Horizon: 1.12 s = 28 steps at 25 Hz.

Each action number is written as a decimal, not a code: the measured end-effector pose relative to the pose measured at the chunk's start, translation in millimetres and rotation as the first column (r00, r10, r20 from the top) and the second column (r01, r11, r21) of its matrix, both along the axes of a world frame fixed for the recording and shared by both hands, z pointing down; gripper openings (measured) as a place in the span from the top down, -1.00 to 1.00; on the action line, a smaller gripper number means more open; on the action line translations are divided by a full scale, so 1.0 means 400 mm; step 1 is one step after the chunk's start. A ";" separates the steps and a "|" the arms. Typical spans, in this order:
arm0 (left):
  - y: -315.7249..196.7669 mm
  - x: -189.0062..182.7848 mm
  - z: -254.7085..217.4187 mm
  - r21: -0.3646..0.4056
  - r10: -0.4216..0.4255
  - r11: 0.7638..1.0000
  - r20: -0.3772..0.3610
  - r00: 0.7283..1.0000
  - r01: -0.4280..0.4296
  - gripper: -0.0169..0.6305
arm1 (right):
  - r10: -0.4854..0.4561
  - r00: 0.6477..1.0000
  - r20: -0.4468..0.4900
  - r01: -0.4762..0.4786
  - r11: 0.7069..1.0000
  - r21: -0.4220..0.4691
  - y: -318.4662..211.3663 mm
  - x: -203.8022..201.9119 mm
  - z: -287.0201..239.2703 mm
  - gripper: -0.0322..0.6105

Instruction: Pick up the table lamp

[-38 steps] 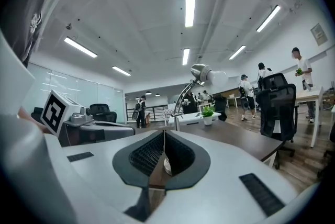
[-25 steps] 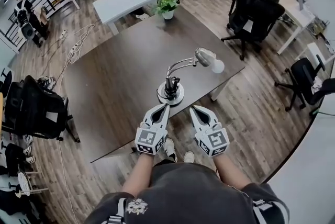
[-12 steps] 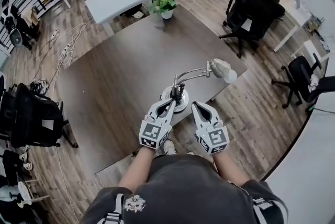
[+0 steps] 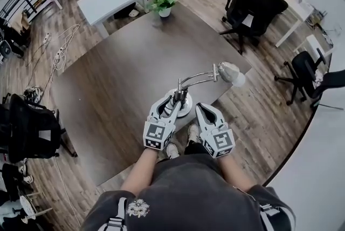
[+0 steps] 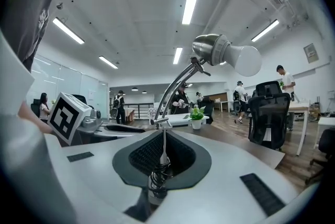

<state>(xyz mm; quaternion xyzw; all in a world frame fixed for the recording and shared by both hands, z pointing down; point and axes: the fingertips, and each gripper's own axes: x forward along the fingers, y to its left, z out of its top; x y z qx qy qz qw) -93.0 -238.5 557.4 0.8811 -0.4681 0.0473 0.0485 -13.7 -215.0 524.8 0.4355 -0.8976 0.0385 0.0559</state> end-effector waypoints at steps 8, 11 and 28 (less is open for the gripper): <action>-0.083 0.021 0.003 0.018 -0.018 1.000 0.051 0.999 0.017 0.38 | -0.039 0.999 -0.001 0.038 0.999 -0.026 -0.058 0.004 0.029 0.81; -0.100 0.055 0.008 0.035 0.038 0.999 0.068 0.997 -0.040 0.38 | -0.051 0.999 -0.006 0.050 0.998 -0.041 -0.074 0.011 0.041 0.81; -0.192 0.117 0.026 0.065 0.051 0.996 0.071 0.996 -0.056 0.58 | -0.073 0.997 -0.016 0.071 0.993 -0.097 -0.161 0.052 0.082 0.81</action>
